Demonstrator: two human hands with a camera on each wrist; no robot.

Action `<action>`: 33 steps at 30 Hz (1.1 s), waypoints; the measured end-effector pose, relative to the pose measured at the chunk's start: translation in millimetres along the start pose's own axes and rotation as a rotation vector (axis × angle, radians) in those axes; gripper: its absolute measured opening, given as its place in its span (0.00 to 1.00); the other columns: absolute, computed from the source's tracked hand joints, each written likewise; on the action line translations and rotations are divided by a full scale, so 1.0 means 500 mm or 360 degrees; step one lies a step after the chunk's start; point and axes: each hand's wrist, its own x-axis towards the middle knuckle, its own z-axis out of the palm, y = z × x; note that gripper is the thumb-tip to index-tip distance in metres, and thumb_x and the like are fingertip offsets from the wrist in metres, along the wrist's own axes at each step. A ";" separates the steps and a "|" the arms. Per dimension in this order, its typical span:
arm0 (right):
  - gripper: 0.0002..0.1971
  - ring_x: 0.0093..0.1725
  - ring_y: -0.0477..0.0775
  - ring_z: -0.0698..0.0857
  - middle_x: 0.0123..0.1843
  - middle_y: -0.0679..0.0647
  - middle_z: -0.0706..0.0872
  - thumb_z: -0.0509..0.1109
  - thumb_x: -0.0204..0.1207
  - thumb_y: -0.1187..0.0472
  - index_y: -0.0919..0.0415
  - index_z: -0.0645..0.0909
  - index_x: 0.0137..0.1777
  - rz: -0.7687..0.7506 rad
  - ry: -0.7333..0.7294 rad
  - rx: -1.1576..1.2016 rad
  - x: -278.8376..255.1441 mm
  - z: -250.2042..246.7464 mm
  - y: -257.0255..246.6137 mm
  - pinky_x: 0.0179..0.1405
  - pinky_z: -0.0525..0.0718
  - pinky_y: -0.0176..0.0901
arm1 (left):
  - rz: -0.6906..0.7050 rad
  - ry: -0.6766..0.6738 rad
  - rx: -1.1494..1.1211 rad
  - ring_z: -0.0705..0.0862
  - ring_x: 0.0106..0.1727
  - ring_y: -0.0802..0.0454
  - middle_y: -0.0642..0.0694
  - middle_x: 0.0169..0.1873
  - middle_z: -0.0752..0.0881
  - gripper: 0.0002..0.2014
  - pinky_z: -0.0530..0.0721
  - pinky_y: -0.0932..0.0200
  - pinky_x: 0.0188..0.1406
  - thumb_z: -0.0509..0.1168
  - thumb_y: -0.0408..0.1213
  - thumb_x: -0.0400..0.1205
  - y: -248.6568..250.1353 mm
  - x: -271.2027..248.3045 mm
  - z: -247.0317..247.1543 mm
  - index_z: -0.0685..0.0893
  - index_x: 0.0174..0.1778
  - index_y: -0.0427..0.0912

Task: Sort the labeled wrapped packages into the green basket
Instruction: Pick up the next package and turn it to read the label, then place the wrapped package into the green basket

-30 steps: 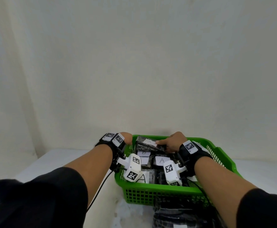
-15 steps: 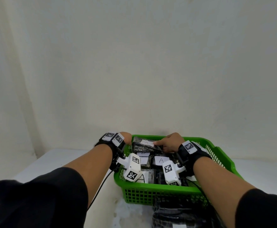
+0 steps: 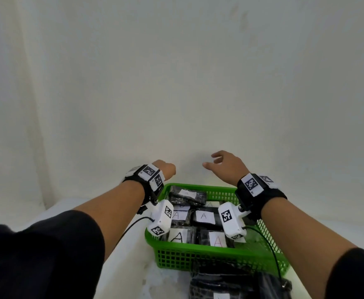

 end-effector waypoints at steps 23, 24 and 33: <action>0.58 0.93 0.65 0.42 0.95 0.56 0.46 0.68 0.74 0.23 0.52 0.46 0.93 -0.0128 -0.0279 -0.0819 -0.452 -0.103 0.025 0.92 0.47 0.64 | 0.0893 0.0132 0.0244 0.66 0.82 0.46 0.45 0.83 0.64 0.42 0.67 0.48 0.81 0.66 0.55 0.79 0.060 -0.420 0.082 0.57 0.86 0.44; 0.58 0.93 0.65 0.41 0.95 0.57 0.46 0.68 0.73 0.23 0.53 0.45 0.93 -0.0111 -0.0293 -0.0826 -0.465 -0.106 0.034 0.92 0.47 0.63 | 0.0914 0.0119 0.0251 0.65 0.82 0.47 0.45 0.83 0.64 0.42 0.67 0.48 0.81 0.66 0.55 0.79 0.061 -0.433 0.092 0.57 0.86 0.45; 0.58 0.92 0.62 0.47 0.94 0.55 0.50 0.74 0.73 0.27 0.52 0.48 0.93 0.0028 -0.0452 -0.0781 -0.570 -0.123 0.097 0.89 0.58 0.62 | 0.1078 0.0058 0.0235 0.66 0.82 0.50 0.51 0.84 0.61 0.41 0.70 0.53 0.79 0.68 0.53 0.79 0.079 -0.520 0.182 0.57 0.86 0.49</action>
